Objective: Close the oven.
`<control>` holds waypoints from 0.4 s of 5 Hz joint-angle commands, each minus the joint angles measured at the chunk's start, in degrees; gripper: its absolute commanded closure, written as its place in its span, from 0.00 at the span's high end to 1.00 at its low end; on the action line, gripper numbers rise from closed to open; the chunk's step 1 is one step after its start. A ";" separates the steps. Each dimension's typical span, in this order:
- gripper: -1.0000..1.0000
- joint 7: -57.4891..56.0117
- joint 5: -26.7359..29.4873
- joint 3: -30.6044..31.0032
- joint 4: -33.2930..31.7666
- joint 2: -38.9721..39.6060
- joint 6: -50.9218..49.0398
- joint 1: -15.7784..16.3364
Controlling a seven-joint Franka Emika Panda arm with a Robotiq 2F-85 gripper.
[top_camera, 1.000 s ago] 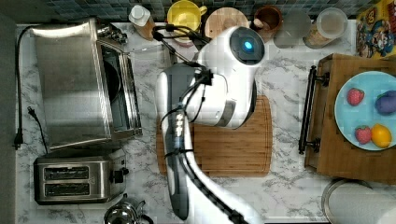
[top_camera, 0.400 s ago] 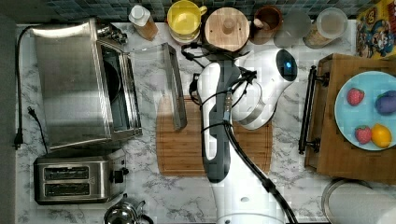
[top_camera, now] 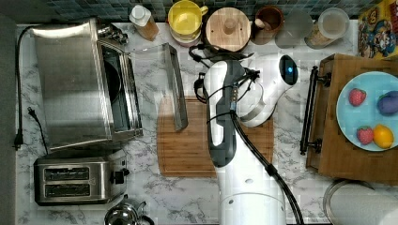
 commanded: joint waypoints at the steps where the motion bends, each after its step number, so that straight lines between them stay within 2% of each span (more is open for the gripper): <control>1: 0.00 -11.17 4.61 4.37 7.08 4.71 -2.69 -1.20; 2: 0.00 -11.23 5.51 4.71 8.76 6.60 -2.65 -1.34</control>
